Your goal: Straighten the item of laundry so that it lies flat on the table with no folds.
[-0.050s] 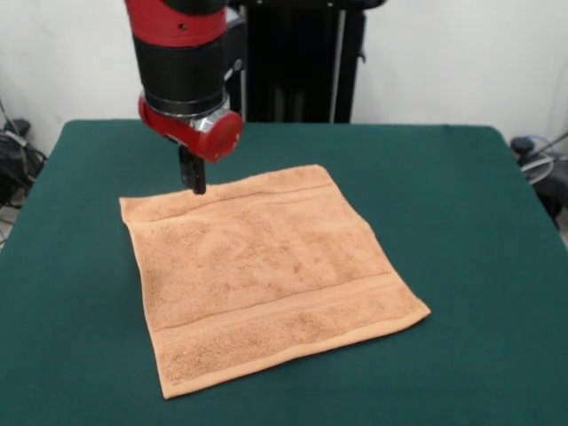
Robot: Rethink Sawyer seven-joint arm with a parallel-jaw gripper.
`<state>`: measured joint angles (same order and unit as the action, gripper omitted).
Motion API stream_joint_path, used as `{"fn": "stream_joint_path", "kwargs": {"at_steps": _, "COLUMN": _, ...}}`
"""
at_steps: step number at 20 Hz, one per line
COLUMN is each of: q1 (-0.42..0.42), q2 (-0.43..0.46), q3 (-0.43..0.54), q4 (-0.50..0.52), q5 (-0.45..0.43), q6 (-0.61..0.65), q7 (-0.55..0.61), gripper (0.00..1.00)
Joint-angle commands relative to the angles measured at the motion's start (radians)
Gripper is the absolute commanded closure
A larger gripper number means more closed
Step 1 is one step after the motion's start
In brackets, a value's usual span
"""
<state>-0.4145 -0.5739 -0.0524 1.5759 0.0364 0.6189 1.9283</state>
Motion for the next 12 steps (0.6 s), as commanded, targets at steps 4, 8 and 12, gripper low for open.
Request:
{"fn": "stream_joint_path", "kwargs": {"at_steps": 4, "q1": -0.048, "q2": 0.117, "q3": 0.043, "q4": -0.062, "q5": -0.098, "q6": 0.009, "q7": -0.028, "gripper": 1.0}}
{"fn": "stream_joint_path", "kwargs": {"at_steps": 8, "q1": -0.035, "q2": 0.129, "q3": 0.026, "q4": -0.079, "q5": -0.107, "q6": 0.017, "q7": 0.009, "gripper": 1.0}}
{"fn": "stream_joint_path", "kwargs": {"at_steps": 12, "q1": -0.03, "q2": 0.145, "q3": 0.026, "q4": -0.145, "q5": -0.13, "q6": 0.043, "q7": -0.007, "gripper": 1.0}}
